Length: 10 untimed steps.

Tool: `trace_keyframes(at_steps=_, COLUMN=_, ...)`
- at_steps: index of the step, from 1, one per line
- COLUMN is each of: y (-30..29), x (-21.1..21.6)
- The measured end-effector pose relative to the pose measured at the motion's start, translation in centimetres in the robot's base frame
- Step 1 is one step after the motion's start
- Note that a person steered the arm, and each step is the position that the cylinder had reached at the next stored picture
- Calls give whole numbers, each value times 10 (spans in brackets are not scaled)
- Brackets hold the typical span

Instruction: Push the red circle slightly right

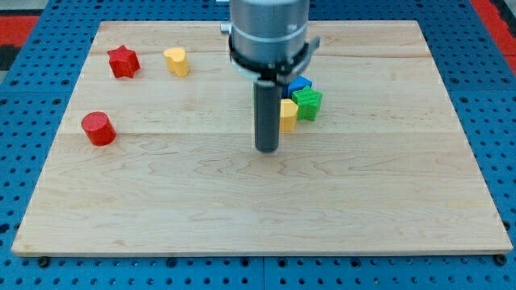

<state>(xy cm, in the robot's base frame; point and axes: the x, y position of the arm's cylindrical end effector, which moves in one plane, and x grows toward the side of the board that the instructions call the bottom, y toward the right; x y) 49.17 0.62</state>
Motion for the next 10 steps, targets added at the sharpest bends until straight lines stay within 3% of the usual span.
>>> trace_keyframes(at_steps=1, y=-54, x=31)
trace_keyframes(at_steps=3, y=-257, x=12)
trace_keyframes(at_steps=4, y=-311, x=-7)
trace_keyframes(at_steps=6, y=-259, x=-59)
trace_keyframes(at_steps=8, y=-153, x=-81)
trace_keyframes(at_steps=10, y=-248, x=-87)
